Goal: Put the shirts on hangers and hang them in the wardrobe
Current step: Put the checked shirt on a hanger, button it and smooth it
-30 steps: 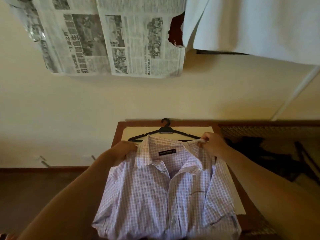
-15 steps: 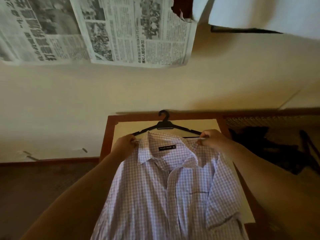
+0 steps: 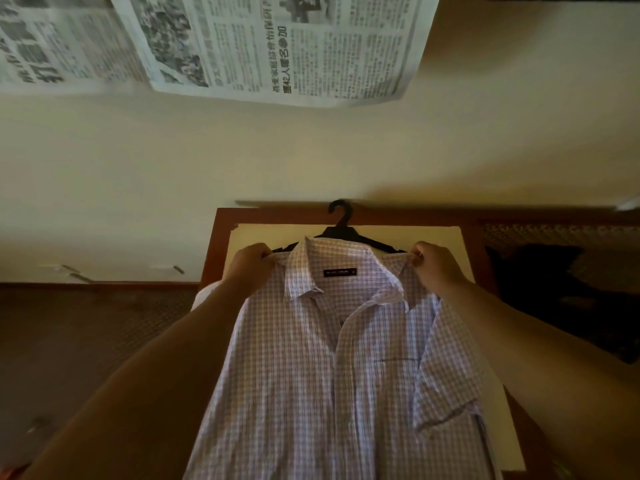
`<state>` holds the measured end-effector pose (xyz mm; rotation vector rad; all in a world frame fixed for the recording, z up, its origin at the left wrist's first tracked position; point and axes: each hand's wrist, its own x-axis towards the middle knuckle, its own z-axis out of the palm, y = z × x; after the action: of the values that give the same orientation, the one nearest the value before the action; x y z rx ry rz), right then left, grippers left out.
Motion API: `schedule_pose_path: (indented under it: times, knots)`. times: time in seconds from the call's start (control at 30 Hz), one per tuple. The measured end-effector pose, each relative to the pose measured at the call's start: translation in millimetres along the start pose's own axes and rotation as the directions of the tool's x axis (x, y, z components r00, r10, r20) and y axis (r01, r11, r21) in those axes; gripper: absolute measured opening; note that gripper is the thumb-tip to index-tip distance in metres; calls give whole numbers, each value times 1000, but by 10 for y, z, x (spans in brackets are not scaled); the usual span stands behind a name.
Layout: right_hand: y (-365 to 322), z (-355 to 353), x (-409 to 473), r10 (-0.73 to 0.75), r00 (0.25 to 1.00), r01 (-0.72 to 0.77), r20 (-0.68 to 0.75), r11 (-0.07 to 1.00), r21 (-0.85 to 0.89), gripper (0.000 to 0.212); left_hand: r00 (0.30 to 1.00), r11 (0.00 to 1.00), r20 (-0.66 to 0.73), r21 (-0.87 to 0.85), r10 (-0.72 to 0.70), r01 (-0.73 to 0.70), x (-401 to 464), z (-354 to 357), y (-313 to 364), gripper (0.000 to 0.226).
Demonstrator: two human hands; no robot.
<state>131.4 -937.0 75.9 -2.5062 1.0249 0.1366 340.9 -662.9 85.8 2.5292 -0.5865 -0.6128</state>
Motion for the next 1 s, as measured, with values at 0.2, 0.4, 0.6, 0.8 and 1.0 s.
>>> schedule_pose_path:
  times: [0.2, 0.4, 0.6, 0.8, 1.0]
  knots:
    - [68, -27, 136, 13, 999, -15, -48, 999, -51, 14, 998, 997, -65, 70, 17, -12, 136, 78, 190, 16]
    - [55, -59, 172, 21, 997, -16, 68, 998, -67, 13, 995, 977, -92, 207, -25, 44, 135, 226, 195, 25]
    - [-174, -7, 359, -73, 996, 72, 56, 997, 19, 20, 973, 981, -218, 193, 74, -31, -156, 421, 482, 42]
    - [-523, 185, 546, -173, 976, 175, 133, 984, -8, 22, 998, 998, 13, 12, -59, 59, -194, 624, 821, 54]
    - [-608, 346, 592, -121, 988, 137, 93, 972, -190, 19, 963, 963, 29, 12, -269, 269, -74, 758, 807, 71]
